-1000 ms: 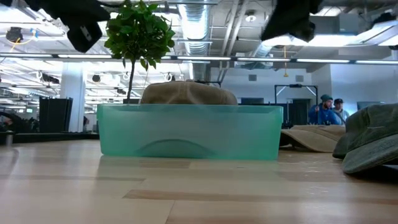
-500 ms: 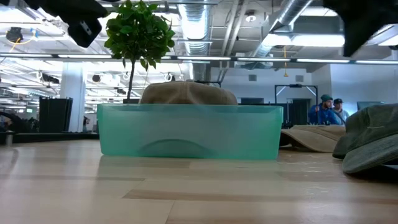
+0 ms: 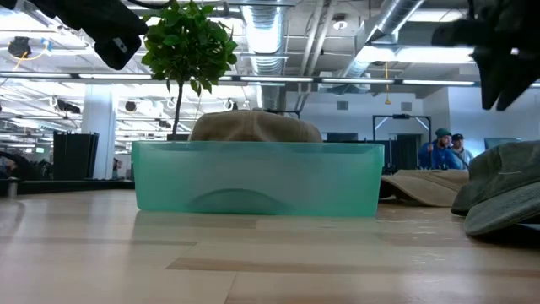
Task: Pick & Place hat
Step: Put the brown cap into the green bin
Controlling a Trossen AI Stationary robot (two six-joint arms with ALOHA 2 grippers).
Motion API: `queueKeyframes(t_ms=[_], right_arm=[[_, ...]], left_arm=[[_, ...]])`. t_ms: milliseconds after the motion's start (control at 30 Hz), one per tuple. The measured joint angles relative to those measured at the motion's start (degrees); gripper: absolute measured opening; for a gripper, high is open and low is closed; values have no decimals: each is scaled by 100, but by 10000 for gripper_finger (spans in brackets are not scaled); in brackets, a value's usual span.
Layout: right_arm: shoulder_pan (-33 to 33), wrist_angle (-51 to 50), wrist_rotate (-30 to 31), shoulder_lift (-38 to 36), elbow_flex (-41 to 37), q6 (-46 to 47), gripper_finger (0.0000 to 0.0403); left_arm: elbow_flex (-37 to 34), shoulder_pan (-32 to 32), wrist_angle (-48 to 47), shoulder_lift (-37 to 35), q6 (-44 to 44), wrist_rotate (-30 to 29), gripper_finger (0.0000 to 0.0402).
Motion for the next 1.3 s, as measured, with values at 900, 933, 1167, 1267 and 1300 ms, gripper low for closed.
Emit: queueKeyframes(t_ms=[900, 933, 1167, 1267, 1300], right_arm=[[-3886, 2362, -759, -496, -1899, -2862, 265], [-3992, 2438, -883, -460, -1967, -2941, 265], [-4345, 3191, -1160, -389, -2359, -3001, 265], [-4470, 3600, -1386, -388, -2587, -3201, 265], [-4498, 3786, -1473, -384, -2690, -3228, 265]], left_arm=[[0, 4, 18, 15, -233, -66, 0], [0, 4, 20, 13, -233, -74, 0], [0, 4, -7, 15, -231, -75, 0], [0, 4, -15, 15, -231, -75, 0], [0, 4, -19, 15, -231, -75, 0]])
